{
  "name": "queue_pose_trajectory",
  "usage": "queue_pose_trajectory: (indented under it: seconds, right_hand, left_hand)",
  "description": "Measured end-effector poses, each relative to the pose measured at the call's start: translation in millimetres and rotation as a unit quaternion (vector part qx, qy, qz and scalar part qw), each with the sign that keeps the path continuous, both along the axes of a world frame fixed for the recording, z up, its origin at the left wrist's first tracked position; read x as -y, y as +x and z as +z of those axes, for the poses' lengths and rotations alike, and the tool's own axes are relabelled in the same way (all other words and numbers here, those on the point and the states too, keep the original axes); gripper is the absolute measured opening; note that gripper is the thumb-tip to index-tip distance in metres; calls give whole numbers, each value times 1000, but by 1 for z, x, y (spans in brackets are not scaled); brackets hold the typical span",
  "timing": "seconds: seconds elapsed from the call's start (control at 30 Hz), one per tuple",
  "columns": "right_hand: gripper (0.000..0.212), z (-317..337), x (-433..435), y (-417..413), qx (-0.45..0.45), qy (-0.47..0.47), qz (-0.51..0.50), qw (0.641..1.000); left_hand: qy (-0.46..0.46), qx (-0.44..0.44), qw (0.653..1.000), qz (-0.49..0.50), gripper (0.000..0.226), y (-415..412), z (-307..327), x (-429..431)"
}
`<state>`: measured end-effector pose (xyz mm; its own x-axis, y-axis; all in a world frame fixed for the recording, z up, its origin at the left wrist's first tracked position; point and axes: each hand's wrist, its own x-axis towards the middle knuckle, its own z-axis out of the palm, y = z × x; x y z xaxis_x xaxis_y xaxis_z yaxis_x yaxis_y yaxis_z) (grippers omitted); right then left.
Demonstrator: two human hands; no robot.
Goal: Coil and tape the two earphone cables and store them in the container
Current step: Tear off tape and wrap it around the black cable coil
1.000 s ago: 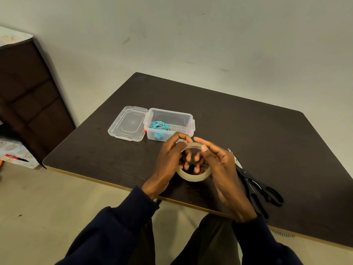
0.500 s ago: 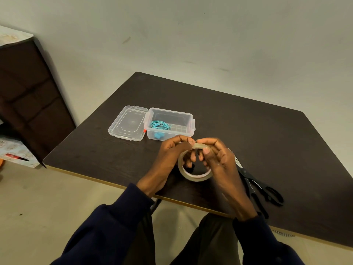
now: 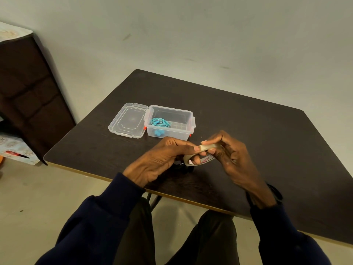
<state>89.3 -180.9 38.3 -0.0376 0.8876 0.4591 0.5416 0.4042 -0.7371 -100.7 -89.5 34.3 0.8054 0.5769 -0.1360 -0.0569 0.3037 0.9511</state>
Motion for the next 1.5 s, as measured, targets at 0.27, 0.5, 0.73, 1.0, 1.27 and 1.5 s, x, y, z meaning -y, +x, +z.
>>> queue_pose_trajectory:
  seconds: [0.27, 0.5, 0.73, 1.0, 1.27, 1.5]
  right_hand:
    - [16, 7, -3, 5, 18, 2, 33, 999]
    - [17, 12, -3, 5, 41, -3, 34, 999]
    - [18, 9, -4, 8, 65, 3, 23, 998]
    - [21, 8, -5, 8, 95, 3, 8, 995]
    - [23, 8, -8, 4, 126, 20, -1, 992]
    - [20, 11, -7, 8, 89, 14, 0, 996]
  left_hand:
    - [41, -18, 999, 19, 18, -1, 4, 0]
    - [49, -19, 998, 34, 20, -1, 3, 3]
    - [7, -2, 998, 66, 17, 3, 2, 9]
    - [-39, -3, 995, 94, 20, 6, 6, 13]
    - [-39, -39, 987, 148, 40, 11, 8, 17]
    - [-72, 33, 996, 51, 28, 0, 14, 12]
